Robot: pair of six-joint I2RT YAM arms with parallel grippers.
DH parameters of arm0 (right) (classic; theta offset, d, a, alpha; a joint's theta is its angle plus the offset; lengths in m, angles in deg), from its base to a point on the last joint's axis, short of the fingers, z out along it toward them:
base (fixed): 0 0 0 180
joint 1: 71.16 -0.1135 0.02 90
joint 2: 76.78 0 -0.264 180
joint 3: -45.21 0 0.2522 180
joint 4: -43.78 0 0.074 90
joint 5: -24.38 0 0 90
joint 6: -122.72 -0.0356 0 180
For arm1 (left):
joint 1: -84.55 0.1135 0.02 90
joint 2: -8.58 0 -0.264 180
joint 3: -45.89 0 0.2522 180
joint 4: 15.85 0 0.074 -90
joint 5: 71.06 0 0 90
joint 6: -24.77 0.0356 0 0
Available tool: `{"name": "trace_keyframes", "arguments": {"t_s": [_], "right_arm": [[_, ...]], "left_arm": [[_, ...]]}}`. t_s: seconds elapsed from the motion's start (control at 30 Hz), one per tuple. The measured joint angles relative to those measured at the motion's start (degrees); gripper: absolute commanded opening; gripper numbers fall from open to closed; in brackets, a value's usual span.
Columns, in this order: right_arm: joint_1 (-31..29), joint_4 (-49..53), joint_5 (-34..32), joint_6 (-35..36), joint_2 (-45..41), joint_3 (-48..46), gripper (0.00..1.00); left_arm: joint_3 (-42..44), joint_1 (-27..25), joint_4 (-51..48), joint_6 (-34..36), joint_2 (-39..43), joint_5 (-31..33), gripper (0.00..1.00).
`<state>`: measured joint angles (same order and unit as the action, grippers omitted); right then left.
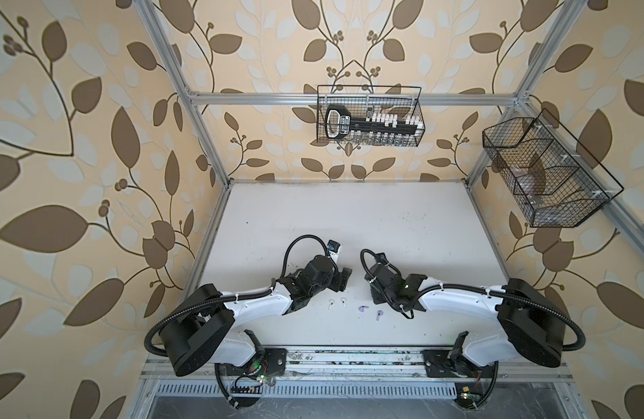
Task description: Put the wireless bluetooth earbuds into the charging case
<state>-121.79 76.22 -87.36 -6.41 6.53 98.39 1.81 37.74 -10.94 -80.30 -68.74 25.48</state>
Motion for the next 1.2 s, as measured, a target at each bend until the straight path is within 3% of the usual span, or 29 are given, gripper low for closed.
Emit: {"name": "trace_keyframes", "arguments": {"t_s": [0.23, 0.5, 1.2], "right_arm": [[3.9, 1.2, -1.4, -0.3, -1.7, -0.8, 0.64], [4.3, 0.6, -1.0, -1.7, -8.0, -4.2, 0.66], [5.4, -6.4, 5.6, -2.7, -3.4, -6.8, 0.67]], "left_arm": [[0.0, 0.0, 0.0, 0.0, 0.0, 0.0, 0.79], [0.0, 0.0, 0.0, 0.0, 0.2, 0.0, 0.79], [0.0, 0.0, 0.0, -0.1, 0.3, 0.0, 0.79]]}}
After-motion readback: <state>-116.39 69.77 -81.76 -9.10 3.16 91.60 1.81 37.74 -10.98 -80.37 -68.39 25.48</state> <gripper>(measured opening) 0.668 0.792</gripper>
